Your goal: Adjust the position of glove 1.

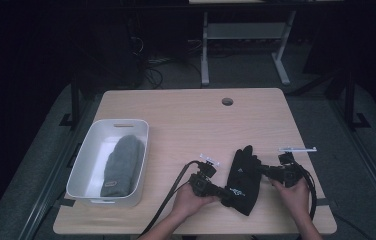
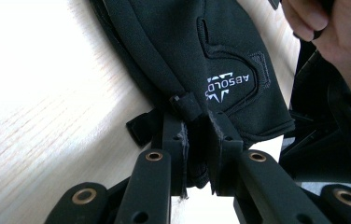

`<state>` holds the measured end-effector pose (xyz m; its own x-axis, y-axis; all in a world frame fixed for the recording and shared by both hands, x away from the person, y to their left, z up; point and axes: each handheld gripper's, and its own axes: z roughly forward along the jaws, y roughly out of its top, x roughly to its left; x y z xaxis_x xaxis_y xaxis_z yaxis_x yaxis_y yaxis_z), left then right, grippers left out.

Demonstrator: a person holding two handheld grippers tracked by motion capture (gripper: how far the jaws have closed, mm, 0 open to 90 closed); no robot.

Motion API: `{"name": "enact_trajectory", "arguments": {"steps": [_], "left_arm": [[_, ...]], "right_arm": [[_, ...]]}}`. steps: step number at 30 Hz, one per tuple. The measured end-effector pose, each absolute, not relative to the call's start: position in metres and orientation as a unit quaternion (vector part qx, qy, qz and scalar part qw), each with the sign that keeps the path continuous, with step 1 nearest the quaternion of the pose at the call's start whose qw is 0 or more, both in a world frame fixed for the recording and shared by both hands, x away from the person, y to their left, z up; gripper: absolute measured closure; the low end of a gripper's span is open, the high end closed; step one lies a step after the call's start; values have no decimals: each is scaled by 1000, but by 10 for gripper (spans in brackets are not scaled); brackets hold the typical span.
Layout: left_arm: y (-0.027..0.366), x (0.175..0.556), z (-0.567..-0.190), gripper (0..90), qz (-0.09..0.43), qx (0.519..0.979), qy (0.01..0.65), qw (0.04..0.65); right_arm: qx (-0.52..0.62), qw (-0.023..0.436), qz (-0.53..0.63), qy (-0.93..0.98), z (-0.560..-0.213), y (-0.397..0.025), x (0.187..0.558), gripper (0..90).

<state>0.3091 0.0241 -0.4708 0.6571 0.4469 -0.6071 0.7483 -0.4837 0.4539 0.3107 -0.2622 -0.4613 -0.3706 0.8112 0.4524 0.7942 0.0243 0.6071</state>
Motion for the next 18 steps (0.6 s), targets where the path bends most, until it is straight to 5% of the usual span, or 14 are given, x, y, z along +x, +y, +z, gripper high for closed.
{"name": "enact_trajectory", "arguments": {"steps": [18], "left_arm": [[48,305,-445,795,-188,838,347,377]], "right_arm": [[541,-12,449,711,-439,-247,313,760]]}}
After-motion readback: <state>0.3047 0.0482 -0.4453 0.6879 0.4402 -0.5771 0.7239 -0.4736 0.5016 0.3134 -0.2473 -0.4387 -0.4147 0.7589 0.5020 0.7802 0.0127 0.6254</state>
